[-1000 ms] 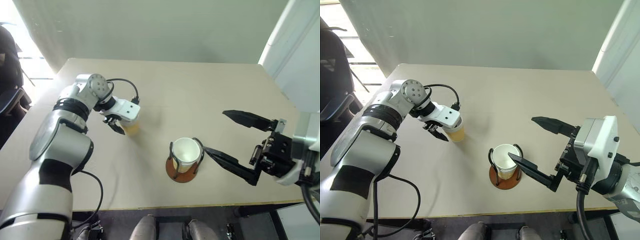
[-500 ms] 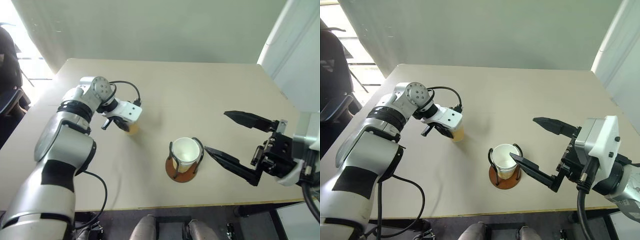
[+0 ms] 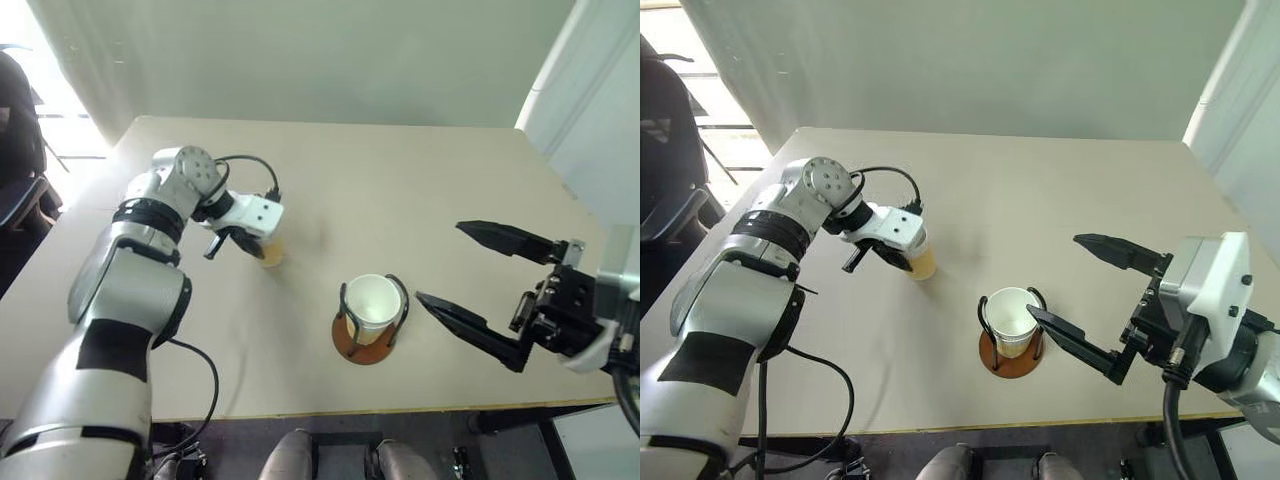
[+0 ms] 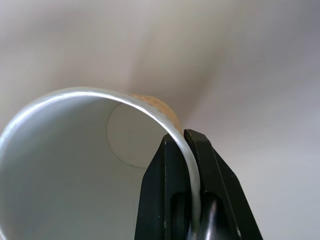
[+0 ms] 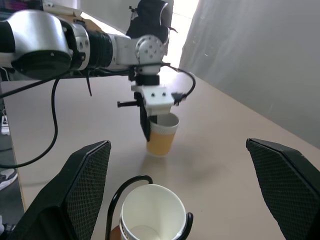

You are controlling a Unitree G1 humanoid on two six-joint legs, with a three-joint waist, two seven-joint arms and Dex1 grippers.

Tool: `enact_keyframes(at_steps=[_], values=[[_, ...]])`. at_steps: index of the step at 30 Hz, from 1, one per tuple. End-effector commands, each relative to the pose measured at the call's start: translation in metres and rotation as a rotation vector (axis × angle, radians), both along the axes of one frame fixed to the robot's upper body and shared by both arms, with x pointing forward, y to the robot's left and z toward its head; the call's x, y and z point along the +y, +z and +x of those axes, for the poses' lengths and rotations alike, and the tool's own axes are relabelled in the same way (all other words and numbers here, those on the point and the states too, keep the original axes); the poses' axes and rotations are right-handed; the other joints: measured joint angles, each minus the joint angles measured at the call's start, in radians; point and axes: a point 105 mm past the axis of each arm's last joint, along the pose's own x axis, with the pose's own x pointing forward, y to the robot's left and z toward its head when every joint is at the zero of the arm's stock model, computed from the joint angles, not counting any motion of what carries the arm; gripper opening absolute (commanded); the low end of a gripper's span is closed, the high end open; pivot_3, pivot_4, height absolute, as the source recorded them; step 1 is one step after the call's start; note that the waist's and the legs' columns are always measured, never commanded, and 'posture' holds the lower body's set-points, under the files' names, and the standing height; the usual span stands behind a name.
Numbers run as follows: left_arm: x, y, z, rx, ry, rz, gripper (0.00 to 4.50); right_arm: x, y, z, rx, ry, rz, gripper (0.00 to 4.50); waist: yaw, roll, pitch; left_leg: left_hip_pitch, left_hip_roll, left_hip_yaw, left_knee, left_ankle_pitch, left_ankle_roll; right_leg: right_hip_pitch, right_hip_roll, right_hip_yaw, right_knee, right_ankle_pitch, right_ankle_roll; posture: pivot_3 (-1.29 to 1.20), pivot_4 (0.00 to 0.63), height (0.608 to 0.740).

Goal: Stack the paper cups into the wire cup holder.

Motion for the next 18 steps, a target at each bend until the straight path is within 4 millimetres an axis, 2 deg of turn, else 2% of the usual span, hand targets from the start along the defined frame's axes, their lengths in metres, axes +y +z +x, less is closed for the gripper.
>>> enact_keyframes(at_steps=[1,3,6,10,18], values=[[-0.040,0.067,-0.003,-0.091,-0.084,-0.240,0.06,-0.002,0.010,-0.013,-0.029,0.040,0.000,4.50,0.003,0.000,0.000,0.000,-0.001,0.001,0.000,0.000,0.001,0.000,0.001,0.000,-0.001,0.000,0.000,0.00,0.150,0.740],[-0.051,0.082,-0.008,-0.148,-0.164,-0.226,0.06,-0.008,0.003,-0.016,0.012,0.030,-0.038,4.50,0.001,0.001,0.000,-0.001,-0.001,0.002,0.000,-0.001,0.002,0.001,-0.001,0.001,-0.003,0.001,0.001,0.00,0.150,0.740],[-0.068,0.092,-0.019,-0.161,-0.271,-0.229,0.06,-0.019,0.001,-0.020,0.019,-0.013,-0.060,4.50,-0.009,0.003,-0.001,0.002,0.000,0.003,-0.003,-0.004,0.001,0.004,-0.002,0.003,-0.008,0.001,0.001,0.00,0.150,0.740],[-0.093,0.092,-0.043,-0.138,-0.475,-0.184,0.06,-0.036,0.005,-0.023,-0.021,-0.105,-0.075,4.50,-0.008,0.003,-0.001,0.002,0.000,0.008,-0.005,-0.005,0.000,0.001,0.000,0.002,-0.008,0.001,0.001,0.00,0.150,0.740],[-0.132,0.099,-0.089,-0.068,-0.775,-0.199,0.06,-0.037,0.002,-0.023,-0.013,-0.122,-0.072,4.50,-0.008,0.004,0.000,0.003,0.003,0.011,-0.003,-0.006,0.002,0.003,-0.002,0.003,-0.007,0.001,0.001,0.00,0.150,0.740]])
